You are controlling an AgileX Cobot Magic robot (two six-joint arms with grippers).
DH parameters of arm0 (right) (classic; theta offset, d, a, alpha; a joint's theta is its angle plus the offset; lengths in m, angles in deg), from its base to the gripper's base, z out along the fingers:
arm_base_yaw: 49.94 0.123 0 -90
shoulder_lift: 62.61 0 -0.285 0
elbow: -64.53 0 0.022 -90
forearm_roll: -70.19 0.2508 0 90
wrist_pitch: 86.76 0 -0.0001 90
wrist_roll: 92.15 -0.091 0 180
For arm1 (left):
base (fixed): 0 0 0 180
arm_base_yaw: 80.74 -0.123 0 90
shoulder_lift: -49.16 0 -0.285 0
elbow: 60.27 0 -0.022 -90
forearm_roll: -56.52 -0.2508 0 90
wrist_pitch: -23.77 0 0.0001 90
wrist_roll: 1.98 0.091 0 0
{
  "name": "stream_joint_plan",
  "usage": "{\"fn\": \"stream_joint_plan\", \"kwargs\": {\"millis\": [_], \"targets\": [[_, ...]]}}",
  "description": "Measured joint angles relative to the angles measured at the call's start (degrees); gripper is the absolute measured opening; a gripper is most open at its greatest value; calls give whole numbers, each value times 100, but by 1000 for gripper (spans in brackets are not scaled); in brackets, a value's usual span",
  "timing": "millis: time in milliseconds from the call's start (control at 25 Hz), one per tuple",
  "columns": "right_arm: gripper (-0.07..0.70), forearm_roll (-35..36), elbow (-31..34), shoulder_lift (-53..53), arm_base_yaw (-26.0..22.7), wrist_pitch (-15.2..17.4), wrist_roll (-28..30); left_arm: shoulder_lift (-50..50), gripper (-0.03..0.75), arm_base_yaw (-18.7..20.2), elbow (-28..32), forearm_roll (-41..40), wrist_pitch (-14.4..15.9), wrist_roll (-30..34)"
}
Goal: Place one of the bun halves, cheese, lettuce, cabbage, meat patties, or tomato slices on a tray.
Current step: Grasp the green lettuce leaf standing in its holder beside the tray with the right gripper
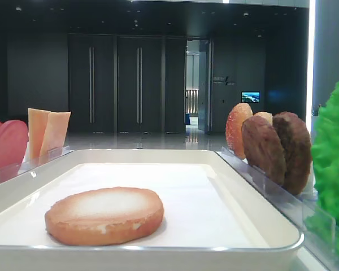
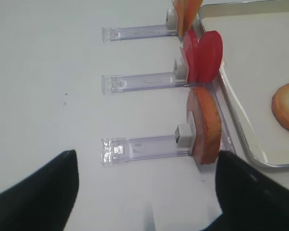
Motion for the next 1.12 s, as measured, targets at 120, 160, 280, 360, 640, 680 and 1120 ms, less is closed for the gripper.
{"fn": "stream_joint_plan", "kwargs": {"millis": [120,160,280,360,640,680,1120], "targets": [[524,0,0,0,0,0,0,0,692,0,0,0,0,0],[524,0,0,0,0,0,0,0,692,0,0,0,0,0],[524,0,0,0,0,0,0,0,692,0,0,0,0,0],[524,0,0,0,0,0,0,0,692,0,0,0,0,0],[524,0,0,0,0,-15,0,0,692,0,0,0,0,0],[524,0,0,0,0,-20,-22,0,692,0,0,0,0,0],[524,166,-667,1502,0,104,-266,0,692,0,0,0,0,0]]}}
